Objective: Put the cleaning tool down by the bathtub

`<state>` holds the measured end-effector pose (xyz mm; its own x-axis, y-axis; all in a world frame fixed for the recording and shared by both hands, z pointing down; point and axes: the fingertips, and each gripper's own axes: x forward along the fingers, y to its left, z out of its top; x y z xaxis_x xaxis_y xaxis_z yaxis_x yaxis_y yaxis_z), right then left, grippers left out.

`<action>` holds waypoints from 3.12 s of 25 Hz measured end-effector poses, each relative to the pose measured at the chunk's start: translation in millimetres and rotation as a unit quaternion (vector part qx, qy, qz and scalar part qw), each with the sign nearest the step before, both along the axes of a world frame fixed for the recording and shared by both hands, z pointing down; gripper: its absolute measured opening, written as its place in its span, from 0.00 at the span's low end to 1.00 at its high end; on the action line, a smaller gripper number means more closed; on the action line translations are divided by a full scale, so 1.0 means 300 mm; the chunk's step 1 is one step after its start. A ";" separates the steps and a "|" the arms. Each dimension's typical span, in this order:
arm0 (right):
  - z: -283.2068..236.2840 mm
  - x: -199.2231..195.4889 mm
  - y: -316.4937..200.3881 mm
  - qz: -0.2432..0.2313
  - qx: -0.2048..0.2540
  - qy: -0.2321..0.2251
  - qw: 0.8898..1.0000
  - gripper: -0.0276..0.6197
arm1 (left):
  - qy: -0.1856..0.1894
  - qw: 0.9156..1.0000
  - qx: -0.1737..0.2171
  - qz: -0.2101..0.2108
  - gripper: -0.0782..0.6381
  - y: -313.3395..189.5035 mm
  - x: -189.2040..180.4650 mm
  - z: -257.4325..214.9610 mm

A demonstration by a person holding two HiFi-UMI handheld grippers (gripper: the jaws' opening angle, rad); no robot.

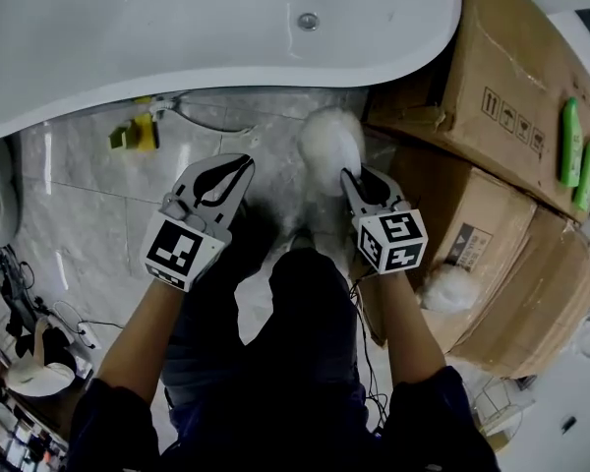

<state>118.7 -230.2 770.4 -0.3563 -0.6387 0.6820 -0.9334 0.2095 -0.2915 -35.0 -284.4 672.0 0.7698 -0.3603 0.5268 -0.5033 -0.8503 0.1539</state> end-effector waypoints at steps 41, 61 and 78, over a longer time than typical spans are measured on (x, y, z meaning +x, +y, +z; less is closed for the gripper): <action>1.221 -0.067 -0.082 -0.049 -0.108 0.058 0.991 0.19 | -0.051 0.998 -0.044 0.001 0.16 -0.100 0.052 0.899; 1.325 -0.134 -0.102 -0.098 -0.115 0.126 0.980 0.18 | -0.056 0.997 -0.052 0.008 0.16 -0.074 0.062 0.915; 1.198 -0.129 -0.131 -0.080 -0.068 0.074 0.992 0.33 | -0.038 0.999 -0.036 0.002 0.17 -0.103 0.071 0.872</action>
